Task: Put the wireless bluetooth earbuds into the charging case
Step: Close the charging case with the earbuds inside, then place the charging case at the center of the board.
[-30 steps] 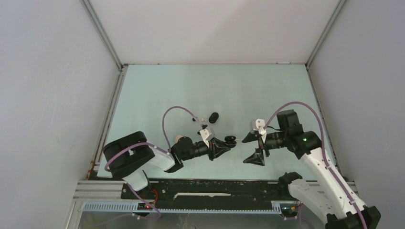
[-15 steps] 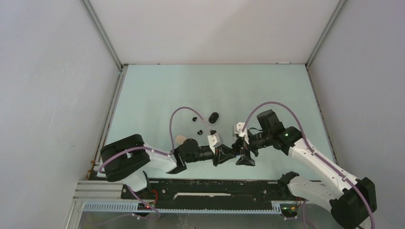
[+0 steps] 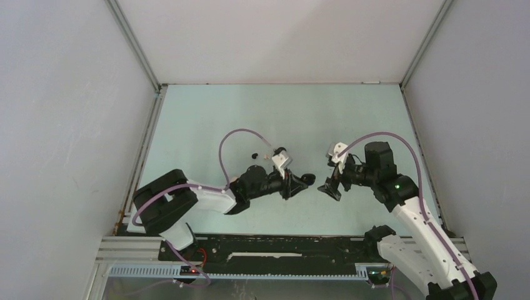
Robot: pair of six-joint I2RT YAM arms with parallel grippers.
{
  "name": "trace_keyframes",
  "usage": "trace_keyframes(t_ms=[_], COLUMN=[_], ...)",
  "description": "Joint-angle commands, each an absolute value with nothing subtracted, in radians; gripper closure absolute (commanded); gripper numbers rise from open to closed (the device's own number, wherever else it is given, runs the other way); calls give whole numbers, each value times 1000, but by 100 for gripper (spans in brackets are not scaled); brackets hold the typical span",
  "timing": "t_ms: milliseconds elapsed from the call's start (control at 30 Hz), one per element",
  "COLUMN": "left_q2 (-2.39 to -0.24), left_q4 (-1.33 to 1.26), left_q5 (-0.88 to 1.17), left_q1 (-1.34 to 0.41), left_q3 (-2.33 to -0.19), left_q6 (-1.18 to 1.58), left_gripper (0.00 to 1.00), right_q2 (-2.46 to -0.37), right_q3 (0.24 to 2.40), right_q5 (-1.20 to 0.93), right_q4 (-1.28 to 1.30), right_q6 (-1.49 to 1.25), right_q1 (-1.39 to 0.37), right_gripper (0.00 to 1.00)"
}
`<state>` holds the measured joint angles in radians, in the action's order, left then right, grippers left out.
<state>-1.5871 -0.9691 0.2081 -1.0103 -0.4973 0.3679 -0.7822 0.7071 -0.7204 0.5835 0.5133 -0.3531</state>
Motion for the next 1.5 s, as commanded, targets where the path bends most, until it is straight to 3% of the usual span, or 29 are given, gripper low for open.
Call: trace_keyframes(t_ms=[0, 100, 333, 600, 667, 733, 1067, 1467], left_q2=[-1642, -1737, -1937, -2016, -2023, -2023, -1868, -1595], left_q4=[-674, -468, -296, -20, 26, 74, 279, 392], left_q5=[197, 224, 284, 202, 192, 180, 81, -473], left_q1=[-919, -876, -850, -829, -824, -824, -824, -829], left_q3=[-703, -870, -1096, -1237, -1246, -1252, -1232, -1117], left_q6=[525, 597, 744, 736, 726, 710, 537, 365], left_gripper=[100, 100, 96, 75, 63, 57, 42, 39], right_q2=[-824, -825, -869, -880, -881, -881, -878, -883], right_q3=[696, 695, 696, 696, 696, 696, 696, 696], right_q5=[-477, -410, -277, -263, -261, -262, -252, -255], right_q4=[423, 403, 375, 370, 371, 371, 374, 373], right_q6=[408, 390, 374, 368, 369, 370, 374, 383], right_q1=[-331, -325, -290, -278, -278, -279, -277, -278], right_gripper=[5, 5, 4, 3, 3, 3, 3, 3])
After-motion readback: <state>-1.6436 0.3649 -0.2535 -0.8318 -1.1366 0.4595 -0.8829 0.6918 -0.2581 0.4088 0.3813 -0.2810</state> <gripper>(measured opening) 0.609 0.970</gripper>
